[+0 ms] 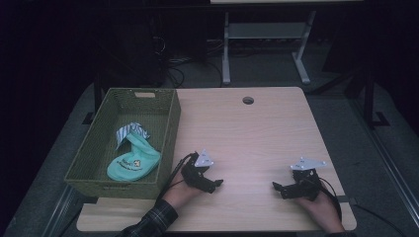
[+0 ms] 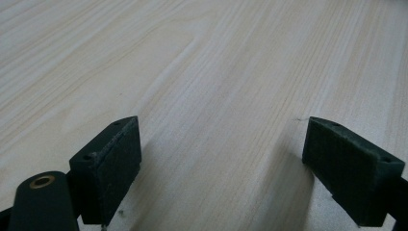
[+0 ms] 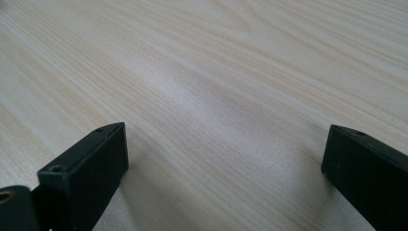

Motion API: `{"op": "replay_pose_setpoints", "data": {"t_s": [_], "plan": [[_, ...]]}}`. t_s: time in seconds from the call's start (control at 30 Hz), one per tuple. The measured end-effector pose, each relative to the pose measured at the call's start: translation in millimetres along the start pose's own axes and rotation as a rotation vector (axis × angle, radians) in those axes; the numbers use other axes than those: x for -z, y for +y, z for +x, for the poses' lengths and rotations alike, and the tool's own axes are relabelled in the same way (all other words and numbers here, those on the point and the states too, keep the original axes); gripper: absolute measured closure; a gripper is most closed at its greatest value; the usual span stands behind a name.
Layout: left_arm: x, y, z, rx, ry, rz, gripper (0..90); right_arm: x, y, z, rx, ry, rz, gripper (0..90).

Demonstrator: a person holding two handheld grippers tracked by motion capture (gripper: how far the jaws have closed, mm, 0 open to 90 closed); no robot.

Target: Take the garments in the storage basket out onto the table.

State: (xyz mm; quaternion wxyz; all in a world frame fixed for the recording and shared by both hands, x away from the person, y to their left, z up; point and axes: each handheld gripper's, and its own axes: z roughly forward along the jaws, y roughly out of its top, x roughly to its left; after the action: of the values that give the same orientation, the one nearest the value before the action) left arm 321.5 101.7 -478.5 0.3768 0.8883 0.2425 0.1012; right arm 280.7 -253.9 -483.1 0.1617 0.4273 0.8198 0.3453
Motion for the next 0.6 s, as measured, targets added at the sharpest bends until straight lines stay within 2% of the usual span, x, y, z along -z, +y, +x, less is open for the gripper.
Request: {"op": "replay_pose_setpoints", "data": {"t_s": [0.23, 0.43, 0.6], "plan": [[0.1, 0.0, 1.0, -0.002, -0.004, 0.000, 12.9, 0.0, 0.0, 0.0, 0.000, 0.000, 0.000, 2.1], [3.7, 1.2, 3.7, 0.009, 0.013, 0.025, 13.3, 0.3, -0.3, 0.3, 0.005, 0.005, 0.001, 2.1], [6.2, 2.5, 3.5, 0.017, 0.009, 0.014, 13.3, 0.4, -0.3, 0.5, 0.004, 0.004, 0.002, 2.1]]}}
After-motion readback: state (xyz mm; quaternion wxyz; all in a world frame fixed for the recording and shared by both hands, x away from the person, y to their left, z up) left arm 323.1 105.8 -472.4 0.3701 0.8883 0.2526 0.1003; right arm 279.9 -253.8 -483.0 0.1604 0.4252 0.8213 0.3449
